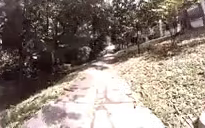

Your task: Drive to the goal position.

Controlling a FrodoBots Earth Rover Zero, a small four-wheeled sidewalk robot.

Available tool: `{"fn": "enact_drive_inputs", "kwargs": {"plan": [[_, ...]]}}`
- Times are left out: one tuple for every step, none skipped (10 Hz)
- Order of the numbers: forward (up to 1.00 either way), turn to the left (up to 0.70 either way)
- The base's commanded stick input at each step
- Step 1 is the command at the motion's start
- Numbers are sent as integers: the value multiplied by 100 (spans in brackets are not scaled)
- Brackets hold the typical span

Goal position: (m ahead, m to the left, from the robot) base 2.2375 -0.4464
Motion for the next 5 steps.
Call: {"fn": "enact_drive_inputs", "kwargs": {"plan": [[50, 0], [50, 0], [50, 0], [50, 0], [50, 0]]}}
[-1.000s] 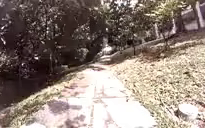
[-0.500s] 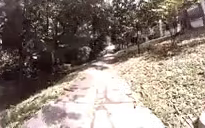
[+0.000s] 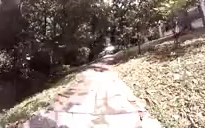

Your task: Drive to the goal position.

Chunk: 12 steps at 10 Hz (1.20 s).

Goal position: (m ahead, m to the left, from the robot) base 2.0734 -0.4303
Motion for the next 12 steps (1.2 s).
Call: {"fn": "enact_drive_inputs", "kwargs": {"plan": [[50, 0], [50, 0], [50, 0], [50, -5], [50, -5], [50, -3], [50, -2], [50, -1], [50, 0], [50, 0], [50, 0], [50, 0]]}}
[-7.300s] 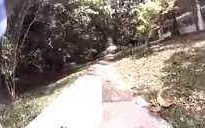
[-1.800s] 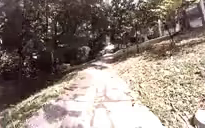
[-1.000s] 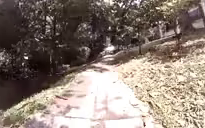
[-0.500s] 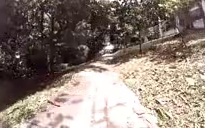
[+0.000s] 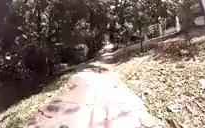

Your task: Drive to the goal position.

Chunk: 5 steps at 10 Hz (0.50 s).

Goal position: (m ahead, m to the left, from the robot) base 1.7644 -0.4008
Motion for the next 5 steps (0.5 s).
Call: {"fn": "enact_drive_inputs", "kwargs": {"plan": [[50, 0], [50, 0], [50, 0], [50, 0], [50, 0]]}}
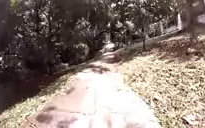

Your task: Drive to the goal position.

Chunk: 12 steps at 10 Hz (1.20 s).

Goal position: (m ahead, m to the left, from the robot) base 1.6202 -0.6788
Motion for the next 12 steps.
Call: {"fn": "enact_drive_inputs", "kwargs": {"plan": [[50, 0], [50, 0], [50, 0], [50, 0], [50, 0], [50, 0], [50, 0], [50, 0], [50, 0], [50, 0], [50, 0], [50, 0]]}}
